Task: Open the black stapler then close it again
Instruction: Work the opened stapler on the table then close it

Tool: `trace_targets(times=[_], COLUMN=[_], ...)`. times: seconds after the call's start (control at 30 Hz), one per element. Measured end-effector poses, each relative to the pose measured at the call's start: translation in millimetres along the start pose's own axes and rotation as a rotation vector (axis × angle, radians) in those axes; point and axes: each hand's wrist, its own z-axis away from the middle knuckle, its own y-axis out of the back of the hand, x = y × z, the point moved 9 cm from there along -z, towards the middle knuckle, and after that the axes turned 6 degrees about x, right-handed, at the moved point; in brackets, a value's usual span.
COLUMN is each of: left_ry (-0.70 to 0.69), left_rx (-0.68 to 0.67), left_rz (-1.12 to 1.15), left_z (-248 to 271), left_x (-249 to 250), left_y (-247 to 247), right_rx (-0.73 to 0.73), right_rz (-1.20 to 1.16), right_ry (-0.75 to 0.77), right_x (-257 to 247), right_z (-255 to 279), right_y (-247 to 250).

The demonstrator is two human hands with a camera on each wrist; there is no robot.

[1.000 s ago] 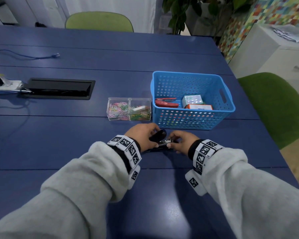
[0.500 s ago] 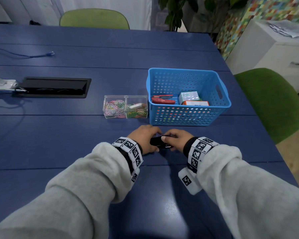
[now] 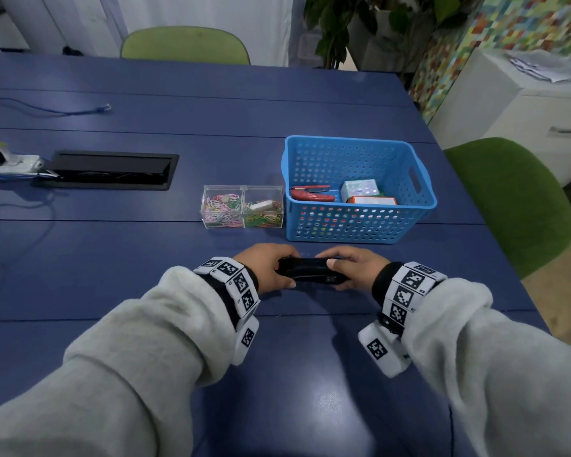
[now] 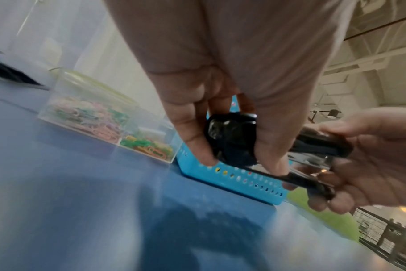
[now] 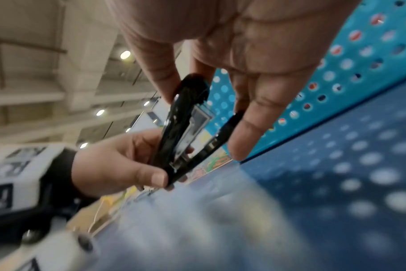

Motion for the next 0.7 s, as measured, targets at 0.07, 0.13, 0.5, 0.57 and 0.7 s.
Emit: trace_targets(times=[0.07,0.13,0.5,0.57,0.7], left_ry=[-0.045,-0.083,-0.141,-0.149,-0.169], left_rx=[0.015,0.020,0.205,0.235,0.302], left_rz=[-0.037,-0.078,-0.087,-0.055,0.023], left_z=[3,5,18,21,24], left_x=[10,21,69,77,90], left_y=[7,13,75,88,117], right_rx=[-0.039,-0.078,0.107,0.116,0.154], right_rz=[0.359,0.718,1.124,1.140,1.095], right_ry=[0.081,0.125,0.252,0.273,0.314], right_x=[-14,-25,-98,-113,-146], right_z=[9,16,40,47,61], right_y=[0,-1,10,16,33])
